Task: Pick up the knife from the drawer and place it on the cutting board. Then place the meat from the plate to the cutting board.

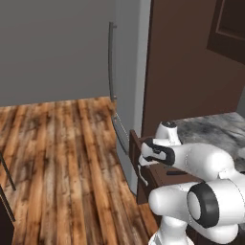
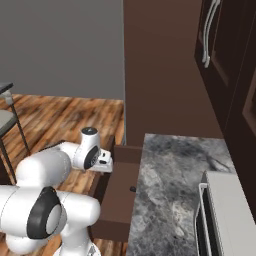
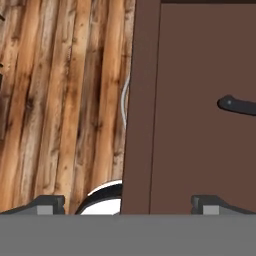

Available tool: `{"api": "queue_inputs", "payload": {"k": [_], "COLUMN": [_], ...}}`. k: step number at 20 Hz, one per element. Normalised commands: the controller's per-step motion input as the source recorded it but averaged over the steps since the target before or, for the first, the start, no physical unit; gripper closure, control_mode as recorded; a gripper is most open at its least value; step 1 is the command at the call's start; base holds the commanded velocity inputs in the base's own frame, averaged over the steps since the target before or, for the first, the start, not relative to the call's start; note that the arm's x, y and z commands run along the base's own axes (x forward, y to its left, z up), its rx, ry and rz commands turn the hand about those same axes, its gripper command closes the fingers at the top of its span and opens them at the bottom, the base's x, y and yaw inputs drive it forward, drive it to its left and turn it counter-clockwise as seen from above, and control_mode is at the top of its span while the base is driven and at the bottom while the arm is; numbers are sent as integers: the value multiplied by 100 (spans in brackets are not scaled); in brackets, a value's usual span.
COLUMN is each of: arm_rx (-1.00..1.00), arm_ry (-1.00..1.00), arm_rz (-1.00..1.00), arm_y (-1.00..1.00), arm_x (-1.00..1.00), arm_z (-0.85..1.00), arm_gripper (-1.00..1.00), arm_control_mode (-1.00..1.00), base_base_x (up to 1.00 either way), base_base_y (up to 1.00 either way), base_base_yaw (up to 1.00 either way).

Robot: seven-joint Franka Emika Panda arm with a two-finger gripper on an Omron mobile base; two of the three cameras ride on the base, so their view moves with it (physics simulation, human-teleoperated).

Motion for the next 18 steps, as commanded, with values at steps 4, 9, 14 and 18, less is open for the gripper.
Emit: {"api": "queue_inputs", "payload": {"k": [4,9,14,18], "arm_rx": [0,0,0,0], "arm_ry": [0,0,0,0], "arm_rz": [0,0,0,0], "arm_y": [0,0,0,0], "arm_x": [23,28,25,17], "arm_z": [-38,-42,-39,-29], "arm_gripper": [-100,-100,-100,-100], "arm_control_mode": [-100,-100,-100,-100], "base_base_x": [0,0,0,0], "base_base_y": [0,0,0,0], "base_base_yaw": [0,0,0,0]}}
